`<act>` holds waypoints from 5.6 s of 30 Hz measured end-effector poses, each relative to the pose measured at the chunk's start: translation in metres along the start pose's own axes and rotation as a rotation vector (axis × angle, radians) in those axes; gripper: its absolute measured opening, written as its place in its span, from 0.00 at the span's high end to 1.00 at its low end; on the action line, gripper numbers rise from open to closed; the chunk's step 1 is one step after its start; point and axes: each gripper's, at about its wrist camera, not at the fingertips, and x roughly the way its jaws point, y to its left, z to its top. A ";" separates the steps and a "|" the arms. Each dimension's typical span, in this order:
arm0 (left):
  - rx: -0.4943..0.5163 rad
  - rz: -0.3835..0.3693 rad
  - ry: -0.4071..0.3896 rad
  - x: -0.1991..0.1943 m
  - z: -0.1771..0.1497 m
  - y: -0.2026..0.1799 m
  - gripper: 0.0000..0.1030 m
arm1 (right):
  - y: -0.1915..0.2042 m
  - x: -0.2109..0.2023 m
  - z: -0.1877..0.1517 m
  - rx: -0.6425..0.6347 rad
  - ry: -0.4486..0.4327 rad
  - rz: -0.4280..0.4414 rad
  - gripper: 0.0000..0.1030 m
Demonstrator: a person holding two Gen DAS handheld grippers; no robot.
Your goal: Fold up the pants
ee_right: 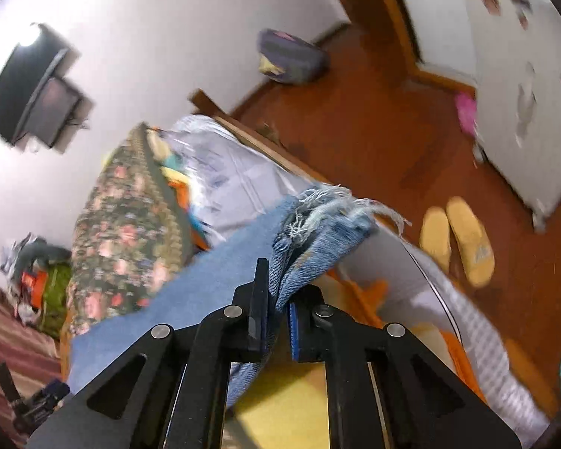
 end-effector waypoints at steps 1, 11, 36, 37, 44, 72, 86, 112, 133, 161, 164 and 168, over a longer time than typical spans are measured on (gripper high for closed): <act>-0.002 0.002 -0.017 -0.007 0.000 0.001 0.08 | 0.012 -0.007 0.005 -0.015 -0.019 0.026 0.93; -0.058 0.009 -0.190 -0.076 -0.008 0.035 0.08 | 0.169 -0.055 0.013 -0.320 -0.124 0.262 0.94; -0.221 0.074 -0.197 -0.098 -0.062 0.123 0.08 | 0.323 0.090 -0.206 -0.835 0.508 0.362 0.82; -0.220 0.076 -0.194 -0.097 -0.061 0.122 0.08 | 0.322 0.089 -0.208 -0.835 0.530 0.368 0.78; -0.167 0.100 -0.207 -0.101 -0.043 0.106 0.08 | 0.317 0.060 -0.184 -0.821 0.523 0.444 0.52; 0.084 0.034 0.109 0.049 0.028 0.016 0.01 | 0.214 0.130 -0.122 -0.775 0.464 0.194 0.26; 0.050 0.050 0.085 0.023 -0.007 0.027 0.00 | 0.172 0.088 -0.128 -0.673 0.416 0.199 0.26; -0.395 0.231 -0.142 -0.118 -0.092 0.194 0.00 | 0.271 0.032 -0.129 -0.802 0.256 0.318 0.26; -0.752 -0.283 0.330 -0.017 -0.199 0.290 0.00 | 0.306 0.100 -0.206 -0.884 0.456 0.242 0.26; -0.506 0.110 0.005 -0.072 -0.126 0.295 0.76 | 0.291 0.087 -0.187 -0.748 0.458 0.277 0.28; -0.438 0.210 -0.067 -0.104 -0.110 0.285 0.78 | 0.278 0.072 -0.173 -0.741 0.399 0.249 0.27; -0.361 0.268 -0.144 -0.140 -0.079 0.264 0.79 | 0.247 0.057 -0.149 -0.668 0.350 0.228 0.27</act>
